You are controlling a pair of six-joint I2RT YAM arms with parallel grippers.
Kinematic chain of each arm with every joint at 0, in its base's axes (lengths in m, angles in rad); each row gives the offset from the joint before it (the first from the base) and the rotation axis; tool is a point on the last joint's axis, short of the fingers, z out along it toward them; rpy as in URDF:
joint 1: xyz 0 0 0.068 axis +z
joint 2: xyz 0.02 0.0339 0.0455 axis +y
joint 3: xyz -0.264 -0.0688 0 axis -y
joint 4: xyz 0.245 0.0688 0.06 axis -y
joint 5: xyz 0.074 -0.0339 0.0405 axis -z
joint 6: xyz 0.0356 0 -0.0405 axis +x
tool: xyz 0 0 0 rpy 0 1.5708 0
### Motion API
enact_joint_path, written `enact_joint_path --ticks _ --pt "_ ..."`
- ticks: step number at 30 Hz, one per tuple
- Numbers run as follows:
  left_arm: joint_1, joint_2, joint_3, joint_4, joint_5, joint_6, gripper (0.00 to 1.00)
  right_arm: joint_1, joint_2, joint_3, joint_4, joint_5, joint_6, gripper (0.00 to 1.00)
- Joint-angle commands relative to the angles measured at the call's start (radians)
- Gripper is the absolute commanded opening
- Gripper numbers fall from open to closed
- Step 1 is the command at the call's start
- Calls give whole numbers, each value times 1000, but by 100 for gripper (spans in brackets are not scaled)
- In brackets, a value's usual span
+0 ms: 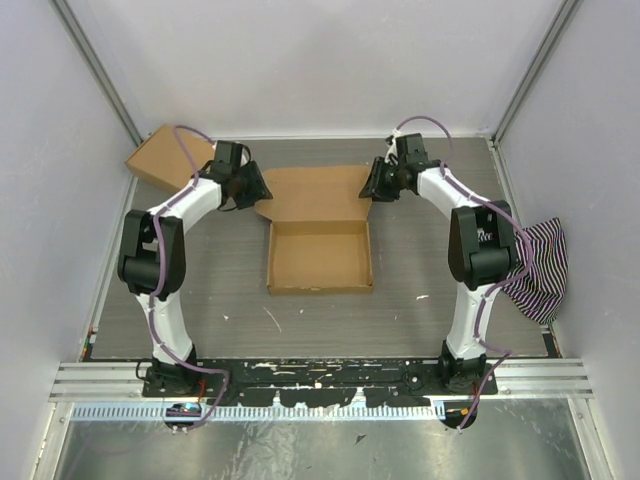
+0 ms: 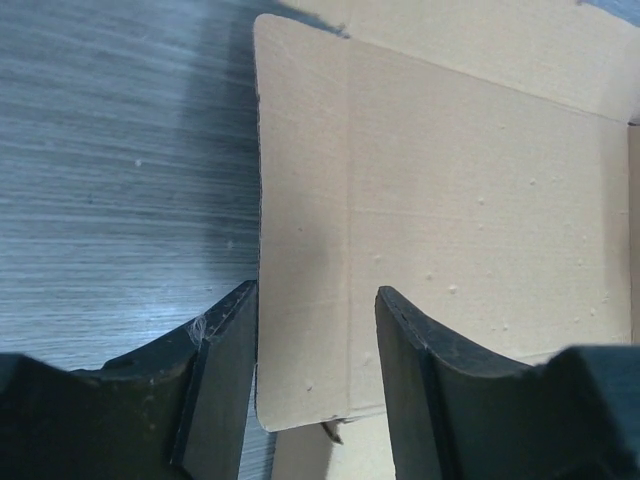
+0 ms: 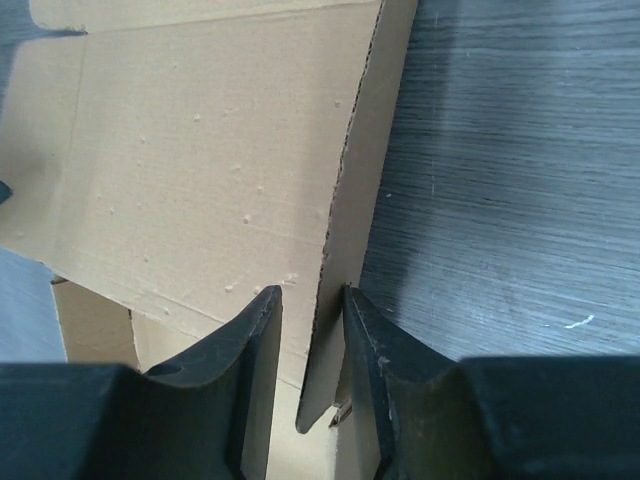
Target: Fold the paper box
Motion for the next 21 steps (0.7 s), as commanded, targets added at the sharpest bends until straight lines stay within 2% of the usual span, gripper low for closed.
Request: enact_joint_path --ticks 1,16,21 --pt "-52 19 98 -69 -67 77 56 37 -5 88 -74 106 -54 36" --pt "-152 133 260 -202 -158 143 55 178 54 206 -202 336 -102 36" --pt "-172 173 334 -279 -235 168 55 195 71 222 -220 377 -99 35"
